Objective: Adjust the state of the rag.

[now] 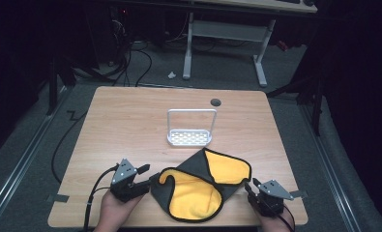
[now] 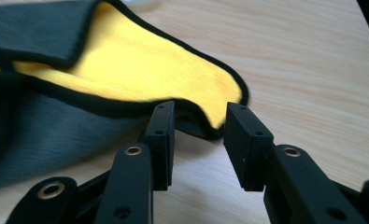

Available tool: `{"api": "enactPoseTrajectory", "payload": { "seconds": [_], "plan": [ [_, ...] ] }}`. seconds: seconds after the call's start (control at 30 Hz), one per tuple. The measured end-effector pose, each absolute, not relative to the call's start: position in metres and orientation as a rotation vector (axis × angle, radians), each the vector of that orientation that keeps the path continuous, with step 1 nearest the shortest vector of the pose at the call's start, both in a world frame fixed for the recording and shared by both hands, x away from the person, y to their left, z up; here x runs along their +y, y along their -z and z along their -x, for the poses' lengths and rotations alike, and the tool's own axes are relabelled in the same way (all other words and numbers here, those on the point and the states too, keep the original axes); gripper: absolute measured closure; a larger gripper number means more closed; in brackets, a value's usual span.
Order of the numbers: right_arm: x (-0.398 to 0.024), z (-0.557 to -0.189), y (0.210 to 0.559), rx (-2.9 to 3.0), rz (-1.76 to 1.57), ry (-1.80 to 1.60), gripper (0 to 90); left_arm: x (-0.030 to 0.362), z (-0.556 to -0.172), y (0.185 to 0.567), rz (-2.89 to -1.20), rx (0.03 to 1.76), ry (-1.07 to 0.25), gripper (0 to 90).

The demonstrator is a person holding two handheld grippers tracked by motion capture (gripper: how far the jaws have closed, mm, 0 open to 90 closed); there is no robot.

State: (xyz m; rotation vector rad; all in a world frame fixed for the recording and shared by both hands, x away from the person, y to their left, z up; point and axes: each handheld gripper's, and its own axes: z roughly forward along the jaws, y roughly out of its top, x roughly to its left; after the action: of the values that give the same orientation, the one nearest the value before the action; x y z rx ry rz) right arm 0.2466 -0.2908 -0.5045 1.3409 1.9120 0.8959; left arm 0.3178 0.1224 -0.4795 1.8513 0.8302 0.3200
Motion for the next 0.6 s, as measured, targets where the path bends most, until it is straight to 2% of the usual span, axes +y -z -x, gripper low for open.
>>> {"api": "enactPoseTrajectory", "payload": {
  "seconds": [0.13,0.27,0.3,0.4,0.47,0.6],
  "plan": [
    [-0.271,-0.24,0.497,1.941,-1.287,-0.972,63.2,0.098,-0.334,0.477,-1.882,0.811,-0.281,45.3],
    [-0.25,-0.236,0.493,1.99,-1.229,-1.04,61.0,0.076,-0.346,0.487,-1.979,0.81,-0.226,45.3],
    [-0.245,-0.235,0.493,2.009,-1.208,-1.05,59.9,0.073,-0.348,0.49,-2.013,0.806,-0.213,48.0],
    [-0.232,-0.234,0.495,2.056,-1.179,-1.07,58.3,0.073,-0.347,0.496,-2.043,0.813,-0.254,72.8],
    [-0.225,-0.236,0.499,2.1,-1.163,-1.055,57.1,0.081,-0.345,0.495,-2.022,0.823,-0.263,82.5],
    [-0.216,-0.238,0.505,2.164,-1.14,-1.052,57.7,0.103,-0.341,0.493,-1.987,0.852,-0.281,85.0]
  ]
}}
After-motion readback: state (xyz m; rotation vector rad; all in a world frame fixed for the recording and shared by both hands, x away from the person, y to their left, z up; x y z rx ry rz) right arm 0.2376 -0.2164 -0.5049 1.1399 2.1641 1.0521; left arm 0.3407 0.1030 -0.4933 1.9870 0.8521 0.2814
